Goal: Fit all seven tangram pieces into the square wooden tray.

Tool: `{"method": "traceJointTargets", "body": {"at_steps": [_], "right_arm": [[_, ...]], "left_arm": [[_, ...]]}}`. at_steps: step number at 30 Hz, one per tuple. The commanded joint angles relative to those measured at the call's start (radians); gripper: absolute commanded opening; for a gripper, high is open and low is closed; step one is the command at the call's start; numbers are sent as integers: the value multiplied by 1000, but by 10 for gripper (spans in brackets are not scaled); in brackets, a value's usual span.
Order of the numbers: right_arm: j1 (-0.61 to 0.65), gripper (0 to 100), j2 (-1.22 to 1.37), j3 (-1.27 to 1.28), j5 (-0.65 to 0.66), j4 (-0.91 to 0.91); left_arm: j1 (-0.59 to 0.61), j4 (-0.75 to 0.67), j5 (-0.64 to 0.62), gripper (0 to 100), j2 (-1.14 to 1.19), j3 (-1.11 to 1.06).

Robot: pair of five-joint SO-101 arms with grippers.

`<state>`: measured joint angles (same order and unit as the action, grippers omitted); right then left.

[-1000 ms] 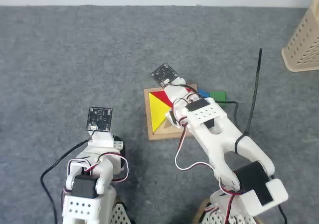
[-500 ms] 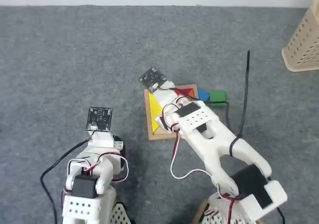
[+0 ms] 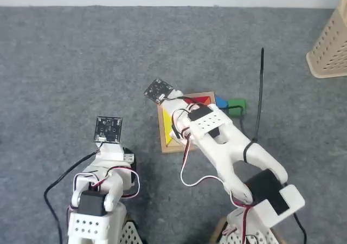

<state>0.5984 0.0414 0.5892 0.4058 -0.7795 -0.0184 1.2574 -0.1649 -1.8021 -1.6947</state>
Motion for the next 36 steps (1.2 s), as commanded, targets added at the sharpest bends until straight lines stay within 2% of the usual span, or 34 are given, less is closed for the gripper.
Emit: {"method": "traceJointTargets", "body": {"at_steps": [1,8,12,19,23,28,36], "right_arm": [[7,7,10,-9,81,-56],[15,7,4,28,196,-74],[39,7,-79,83,210,-53],[-19,7,-294,190,37,61],[-68,7,-344,221,12,82],[-134,7,-282,219,46,77],[-131,7,-81,91,78,7]], "left_arm": [[2,5,5,13,-15,8],[2,5,5,13,-15,8],[2,5,5,13,-15,8],[2,5,5,13,-15,8],[2,5,5,13,-15,8],[2,5,5,13,-15,8],[2,5,5,13,-15,8]]}}
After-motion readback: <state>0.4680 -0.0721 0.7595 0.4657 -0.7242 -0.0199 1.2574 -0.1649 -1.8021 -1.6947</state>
